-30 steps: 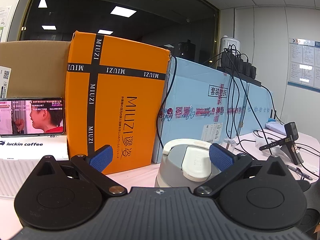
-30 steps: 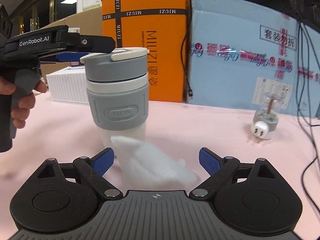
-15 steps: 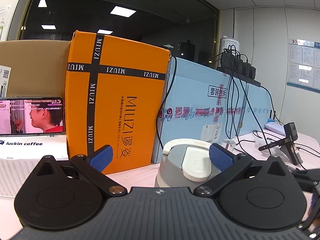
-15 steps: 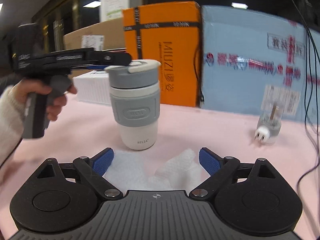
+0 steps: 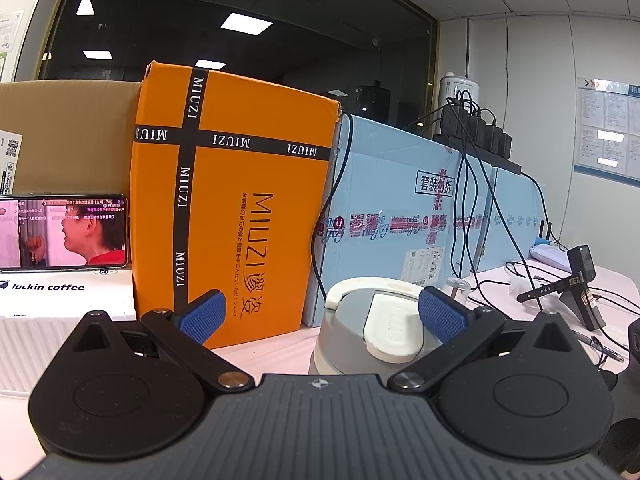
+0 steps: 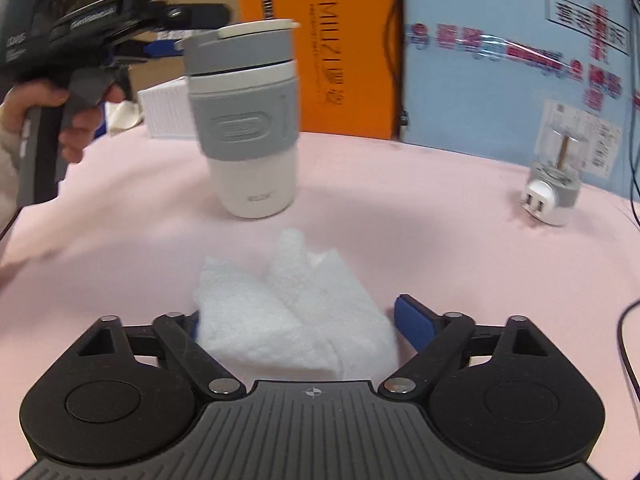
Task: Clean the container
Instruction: 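Regrasp the wipe with the right gripper and lift it, rolling the tool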
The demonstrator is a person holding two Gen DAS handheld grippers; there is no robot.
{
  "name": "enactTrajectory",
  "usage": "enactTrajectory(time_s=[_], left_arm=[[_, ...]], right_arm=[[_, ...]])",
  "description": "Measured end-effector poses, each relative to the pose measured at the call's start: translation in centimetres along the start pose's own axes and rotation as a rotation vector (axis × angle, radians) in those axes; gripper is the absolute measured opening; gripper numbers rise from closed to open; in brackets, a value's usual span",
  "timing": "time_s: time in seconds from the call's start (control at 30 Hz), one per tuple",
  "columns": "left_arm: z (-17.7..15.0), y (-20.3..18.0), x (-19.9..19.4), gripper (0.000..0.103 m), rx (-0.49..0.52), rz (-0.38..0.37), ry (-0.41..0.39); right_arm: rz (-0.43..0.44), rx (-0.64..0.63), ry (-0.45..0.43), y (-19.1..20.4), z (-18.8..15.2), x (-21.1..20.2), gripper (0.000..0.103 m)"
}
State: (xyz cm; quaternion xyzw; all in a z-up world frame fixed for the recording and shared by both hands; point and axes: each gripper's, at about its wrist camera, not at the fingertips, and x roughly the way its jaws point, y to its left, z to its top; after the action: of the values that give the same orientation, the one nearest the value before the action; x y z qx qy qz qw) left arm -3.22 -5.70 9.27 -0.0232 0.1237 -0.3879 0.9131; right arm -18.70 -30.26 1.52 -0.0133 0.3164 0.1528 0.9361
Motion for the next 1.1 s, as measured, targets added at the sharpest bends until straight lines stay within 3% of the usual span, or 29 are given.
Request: enactTrajectory(time_s=[0.17, 0.23, 0.37, 0.6, 0.73, 0.87, 1.0, 1.1], left_arm=[[0.1, 0.0, 0.0, 0.103, 0.000, -0.001, 0.000], [0.1, 0.0, 0.0, 0.103, 0.002, 0.000, 0.000], [0.1, -0.2, 0.0, 0.103, 0.003, 0.001, 0.000], [0.1, -0.4, -0.1, 0.103, 0.003, 0.001, 0.000], [0.0, -0.3, 0.0, 0.103, 0.006, 0.002, 0.000], [-0.1, -0.2, 0.1, 0.103, -0.002, -0.003, 0.001], [-0.1, -0.2, -0.1, 0.103, 0.001, -0.002, 0.002], [-0.1, -0.1, -0.1, 0.103, -0.002, 0.002, 0.000]], right_arm=[[0.030, -0.050, -0.011, 1.1, -0.1, -0.1, 0.025], [0.043, -0.061, -0.016, 1.4, -0.1, -0.3, 0.014], [0.053, -0.045, -0.072, 1.7, 0.1, -1.1, 0.010], [0.101, 0.183, -0.501, 0.1, 2.9, -6.0, 0.010], [0.087, 0.300, -0.638, -0.5, 4.4, -6.3, 0.010], [0.120, 0.528, -0.646, -1.7, 4.4, -3.7, 0.011], [0.253, 0.777, -0.598, -3.0, 4.1, -0.1, 0.011], [0.269, 0.858, -0.553, -3.1, 3.8, 1.6, 0.011]])
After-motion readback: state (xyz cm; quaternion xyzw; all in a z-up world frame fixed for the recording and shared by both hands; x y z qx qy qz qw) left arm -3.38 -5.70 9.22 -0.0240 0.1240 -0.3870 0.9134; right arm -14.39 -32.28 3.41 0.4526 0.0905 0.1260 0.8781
